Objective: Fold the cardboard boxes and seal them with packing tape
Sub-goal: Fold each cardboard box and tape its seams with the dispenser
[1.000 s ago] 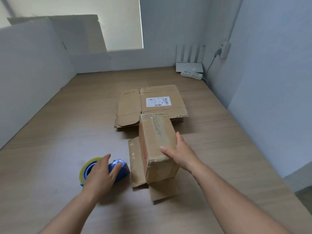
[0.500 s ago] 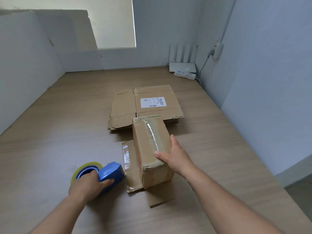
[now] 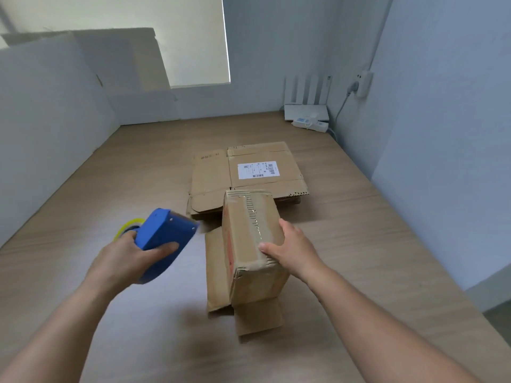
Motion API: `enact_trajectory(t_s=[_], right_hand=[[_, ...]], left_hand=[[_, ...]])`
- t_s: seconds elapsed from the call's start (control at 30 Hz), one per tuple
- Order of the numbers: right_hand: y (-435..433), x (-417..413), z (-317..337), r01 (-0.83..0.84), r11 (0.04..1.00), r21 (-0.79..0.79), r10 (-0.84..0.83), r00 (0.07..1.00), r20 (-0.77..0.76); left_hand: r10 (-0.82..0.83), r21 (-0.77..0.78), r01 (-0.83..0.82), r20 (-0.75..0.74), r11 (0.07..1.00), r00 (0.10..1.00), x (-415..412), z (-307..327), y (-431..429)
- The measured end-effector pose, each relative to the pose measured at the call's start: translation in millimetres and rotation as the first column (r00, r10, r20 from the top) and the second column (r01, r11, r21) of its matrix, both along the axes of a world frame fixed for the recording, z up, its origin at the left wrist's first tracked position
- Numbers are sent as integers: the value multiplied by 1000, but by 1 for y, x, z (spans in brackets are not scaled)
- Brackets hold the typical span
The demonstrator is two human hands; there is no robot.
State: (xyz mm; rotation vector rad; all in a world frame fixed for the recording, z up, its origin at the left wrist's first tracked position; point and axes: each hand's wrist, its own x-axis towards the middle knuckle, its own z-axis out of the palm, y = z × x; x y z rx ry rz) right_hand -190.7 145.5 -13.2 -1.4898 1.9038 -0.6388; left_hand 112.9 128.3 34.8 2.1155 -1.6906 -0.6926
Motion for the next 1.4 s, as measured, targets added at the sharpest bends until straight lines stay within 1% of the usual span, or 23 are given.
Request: enact_trajectory(t_s=[0.1,0.2,0.27,0.37,0.47,0.57,0.63,0.7,0.77,0.8,0.9,0.97,1.07,1.13,1.17,1.2,1.23,1.27,1.3,1.33,1.37,1.4], right_hand=[[-1,5,1,-9,1000,-6,9,1000,-8],[-1,6,2,-29,999,-17,29,999,-12],[0,4,3,-34,999,-23,33,999,-6],[5,-3,3,-30,998,-59,33,999,44],[8,-12,5,47,995,-85,-37,993,111],[10,-17,4,98,995,-25,-94,987,127],[11,-15,3,83,997,-8,-80,983,167],[12,-11,3,64,998,-8,-60,972,226],[12,-6,4,46,999,-19,-41,972,233],[12,-4,4,40,999,-22,-34,973,229],[11,-1,2,31,999,-22,-25,978,208],[9,-2,0,15,1000,-19,-12,984,176],[8,-6,-1,-1,1000,-14,3,992,126],[7,-8,5,9,997,-73,3,987,159],[8,-9,10,23,992,-123,4,977,215],[9,-10,16,32,984,-178,24,952,306],[10,-12,24,28,974,-226,72,903,423],[13,-13,34,7,964,-264,142,829,541],[16,-14,43,-29,956,-292,214,750,626],[19,-14,52,-75,946,-315,275,700,659],[21,-12,59,-116,935,-334,317,691,649],[23,-9,64,-138,925,-353,341,712,614]], left_hand=[[-134,-8,134,-142,991,981,-31,19,13],[-288,-34,289,-260,957,922,-62,33,24],[-355,-34,359,-264,933,897,-75,40,26],[-402,-19,406,-193,914,895,-84,45,25],[-388,-30,389,-168,921,906,-82,45,21],[-335,-58,330,-190,942,923,-82,40,18],[-263,-104,246,-220,964,939,-87,34,17],[-160,-170,123,-226,978,961,-93,26,14],[-69,-208,24,-213,978,975,-97,23,9],[-58,-201,17,-200,979,978,-98,22,7],[-151,-91,141,-119,986,981,-97,18,3],[-211,-26,210,-103,977,972,-93,14,7],[-283,-32,281,-112,959,953,-80,10,13],[-333,-50,330,-127,943,934,-72,13,16],[-355,-53,351,-142,935,924,-68,16,16],[-374,-53,371,-155,927,914,-66,19,17],[-392,-54,388,-159,920,906,-64,22,17],[-408,-56,404,-154,913,900,-63,25,17],[-421,-58,417,-147,907,895,-63,28,17],[-430,-55,427,-144,903,891,-63,32,17],[-439,-47,437,-148,898,886,-64,36,17],[-451,-37,451,-152,892,879,-66,40,18]])
